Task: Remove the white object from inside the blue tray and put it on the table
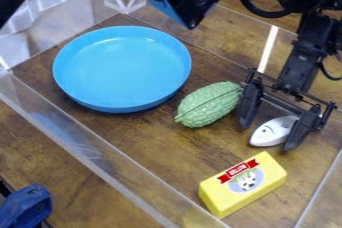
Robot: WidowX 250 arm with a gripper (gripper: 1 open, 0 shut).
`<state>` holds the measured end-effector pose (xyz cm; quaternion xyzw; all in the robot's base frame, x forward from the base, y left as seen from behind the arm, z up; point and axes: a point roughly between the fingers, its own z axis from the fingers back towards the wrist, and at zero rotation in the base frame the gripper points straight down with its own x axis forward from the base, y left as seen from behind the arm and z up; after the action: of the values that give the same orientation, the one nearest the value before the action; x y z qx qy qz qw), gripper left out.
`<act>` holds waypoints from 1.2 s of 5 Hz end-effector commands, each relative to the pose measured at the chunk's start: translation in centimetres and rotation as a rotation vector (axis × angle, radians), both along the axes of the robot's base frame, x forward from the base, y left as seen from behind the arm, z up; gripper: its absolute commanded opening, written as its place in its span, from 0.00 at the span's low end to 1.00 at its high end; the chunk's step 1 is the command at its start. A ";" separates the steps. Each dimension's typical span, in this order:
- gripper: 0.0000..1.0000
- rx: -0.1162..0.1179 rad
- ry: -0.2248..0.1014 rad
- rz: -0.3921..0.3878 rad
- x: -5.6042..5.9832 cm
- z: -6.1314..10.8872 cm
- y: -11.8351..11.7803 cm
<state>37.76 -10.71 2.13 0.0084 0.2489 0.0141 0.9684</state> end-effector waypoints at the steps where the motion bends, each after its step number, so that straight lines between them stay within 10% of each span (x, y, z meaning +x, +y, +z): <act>1: 1.00 -0.030 -0.032 0.084 0.2 2.1 -0.1; 6: 1.00 -0.112 0.016 0.260 0.5 6.3 -1.1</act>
<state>37.12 -12.44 4.88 -0.0587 0.3029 0.1227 0.9433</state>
